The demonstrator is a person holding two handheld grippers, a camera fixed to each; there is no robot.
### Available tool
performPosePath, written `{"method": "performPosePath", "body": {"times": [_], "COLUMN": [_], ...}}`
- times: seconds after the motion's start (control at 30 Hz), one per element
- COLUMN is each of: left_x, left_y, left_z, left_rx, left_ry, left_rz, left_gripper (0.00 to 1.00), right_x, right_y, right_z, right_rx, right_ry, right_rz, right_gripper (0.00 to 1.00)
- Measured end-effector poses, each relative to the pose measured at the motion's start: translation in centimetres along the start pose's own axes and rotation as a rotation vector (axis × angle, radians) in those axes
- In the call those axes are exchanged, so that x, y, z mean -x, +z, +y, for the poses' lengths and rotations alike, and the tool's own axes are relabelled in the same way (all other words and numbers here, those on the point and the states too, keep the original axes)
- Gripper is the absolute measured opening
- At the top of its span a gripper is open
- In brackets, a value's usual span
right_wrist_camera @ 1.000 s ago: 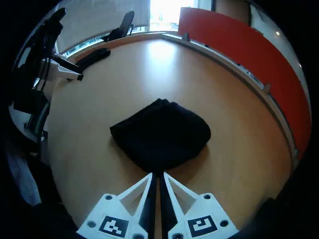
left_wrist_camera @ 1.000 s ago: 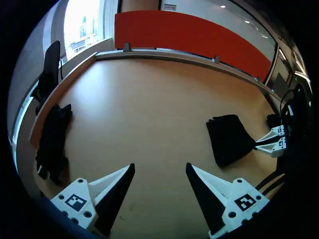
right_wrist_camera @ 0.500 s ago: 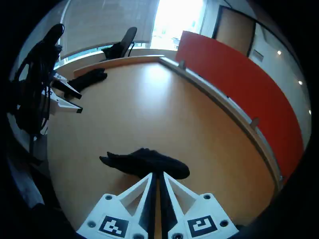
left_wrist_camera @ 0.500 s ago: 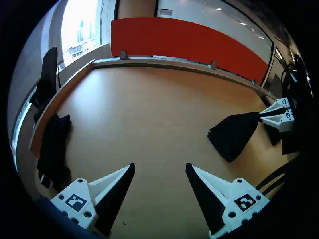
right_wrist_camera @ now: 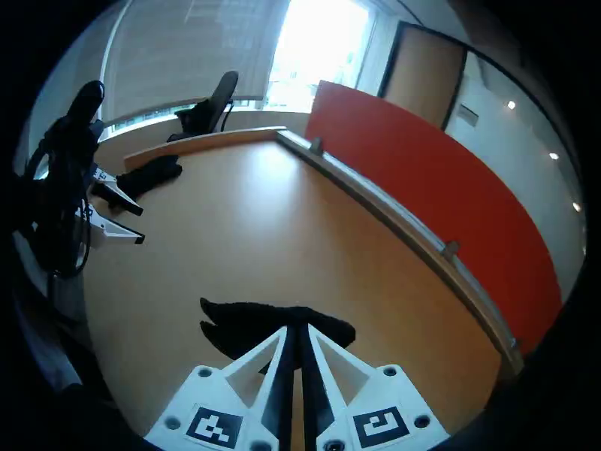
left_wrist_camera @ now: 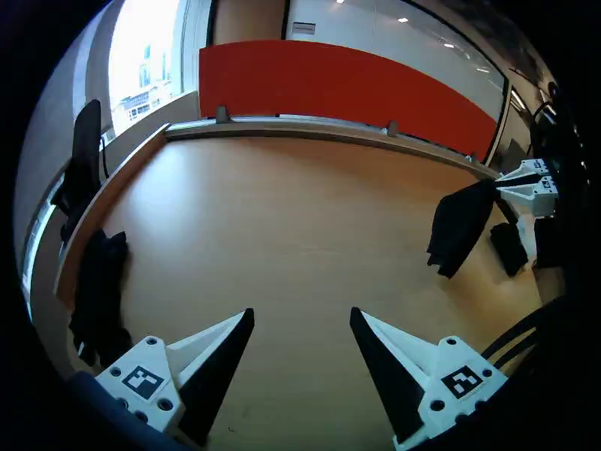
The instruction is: Fold towel
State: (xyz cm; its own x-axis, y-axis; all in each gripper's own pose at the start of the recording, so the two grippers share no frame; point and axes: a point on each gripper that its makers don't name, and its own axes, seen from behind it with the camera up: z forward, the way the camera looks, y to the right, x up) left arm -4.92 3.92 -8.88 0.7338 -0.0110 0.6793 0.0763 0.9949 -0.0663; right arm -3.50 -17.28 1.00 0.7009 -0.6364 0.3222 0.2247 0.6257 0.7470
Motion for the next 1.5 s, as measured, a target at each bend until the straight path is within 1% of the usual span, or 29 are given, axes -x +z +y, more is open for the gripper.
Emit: {"method": "performPosePath", "body": {"times": [0.17,0.47,0.7,1.0,1.27,1.5], "left_x": [-0.2,-0.5,-0.6,-0.5,-0.7,-0.7], "left_y": [0.2,0.4,0.4,0.6,0.7,0.8], "left_z": [0.6,1.6,2.0,2.4,2.7,2.8], "left_rx": [0.005,0.012,0.007,0.003,-0.001,-0.006], "left_ry": [0.014,0.024,0.028,0.034,0.042,0.044], "left_rz": [-0.004,-0.006,-0.007,-0.018,-0.02,-0.023], "left_gripper": [0.95,0.95,0.94,0.94,0.94,0.94], "right_x": [1.7,5.4,8.3,11.0,12.8,13.8], "right_y": [-1.3,-4.1,-6.2,-8.5,-10.1,-11.5], "right_z": [2.8,9.5,14.7,20.8,25.0,27.6], "right_rx": [0.038,0.123,0.193,0.277,0.324,0.355], "right_ry": [0.029,0.078,0.104,0.135,0.154,0.167], "right_rz": [-0.015,-0.054,-0.089,-0.117,-0.147,-0.166], "right_gripper": [0.04,0.04,0.04,0.04,0.04,0.04]}}
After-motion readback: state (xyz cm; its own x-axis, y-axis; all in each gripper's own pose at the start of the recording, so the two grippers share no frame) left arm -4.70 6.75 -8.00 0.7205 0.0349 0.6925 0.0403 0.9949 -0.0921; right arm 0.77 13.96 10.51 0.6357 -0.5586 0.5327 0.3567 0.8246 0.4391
